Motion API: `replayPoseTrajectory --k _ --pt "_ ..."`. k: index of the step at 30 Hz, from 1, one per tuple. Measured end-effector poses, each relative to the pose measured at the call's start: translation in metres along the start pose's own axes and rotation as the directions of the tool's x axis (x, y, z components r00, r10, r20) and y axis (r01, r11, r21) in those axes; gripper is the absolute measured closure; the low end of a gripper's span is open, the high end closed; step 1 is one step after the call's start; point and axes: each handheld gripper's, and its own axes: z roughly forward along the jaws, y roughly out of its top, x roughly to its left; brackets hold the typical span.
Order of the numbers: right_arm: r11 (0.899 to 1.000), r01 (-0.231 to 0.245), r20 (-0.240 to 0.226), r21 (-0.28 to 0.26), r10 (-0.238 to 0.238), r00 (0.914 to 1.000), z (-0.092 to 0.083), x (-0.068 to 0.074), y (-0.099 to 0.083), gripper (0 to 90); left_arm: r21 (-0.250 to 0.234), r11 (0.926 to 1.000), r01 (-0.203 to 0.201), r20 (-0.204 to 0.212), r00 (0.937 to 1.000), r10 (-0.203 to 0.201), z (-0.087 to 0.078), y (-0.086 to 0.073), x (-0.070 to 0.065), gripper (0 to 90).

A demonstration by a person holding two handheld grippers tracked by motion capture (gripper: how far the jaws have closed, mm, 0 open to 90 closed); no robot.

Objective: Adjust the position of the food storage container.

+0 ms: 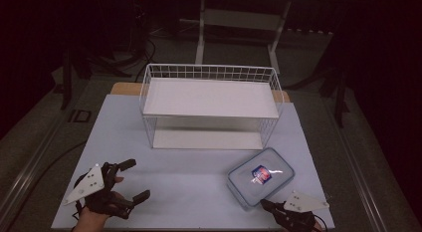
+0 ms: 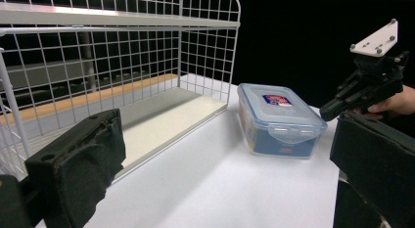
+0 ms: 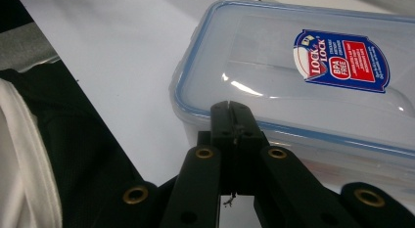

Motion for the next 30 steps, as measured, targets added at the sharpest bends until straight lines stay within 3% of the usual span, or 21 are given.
replayPoseTrajectory --k 11,17,20,23,26,30 --pt "0.999 0.044 -0.006 -0.009 -0.044 0.999 0.016 0.0 0.007 90.0 0.003 1.0 0.001 0.002 1.0 -0.001 0.001 0.0 0.0 0.0" --pt "0.999 0.034 -0.017 -0.019 -0.034 0.9993 0.024 -0.004 0.012 90.0 0.004 1.0 -0.003 0.002 1.0 0.003 0.002 0.0 -0.001 0.0" --pt "0.999 0.054 0.006 -0.005 -0.054 0.9985 0.029 -0.006 0.014 90.0 0.004 1.0 -0.002 0.0 1.0 0.002 0.002 0.0 -0.001 0.0" --pt "0.999 0.031 -0.002 -0.01 -0.031 0.9995 0.033 -0.009 0.017 90.0 0.005 1.0 -0.001 0.0 1.0 0.001 0.002 0.0 -0.001 0.0" --pt "0.999 0.027 -0.006 -0.035 -0.027 0.9996 0.03 -0.011 0.02 90.0 0.006 1.0 -0.003 0.0 1.0 0.003 0.002 0.0 -0.001 0.0" --pt "0.997 0.01 0.066 -0.078 -0.005 0.9978 0.012 -0.024 0.023 90.0 0.007 1.0 0.001 0.002 1.0 -0.001 0.002 -0.001 -0.001 0.0"
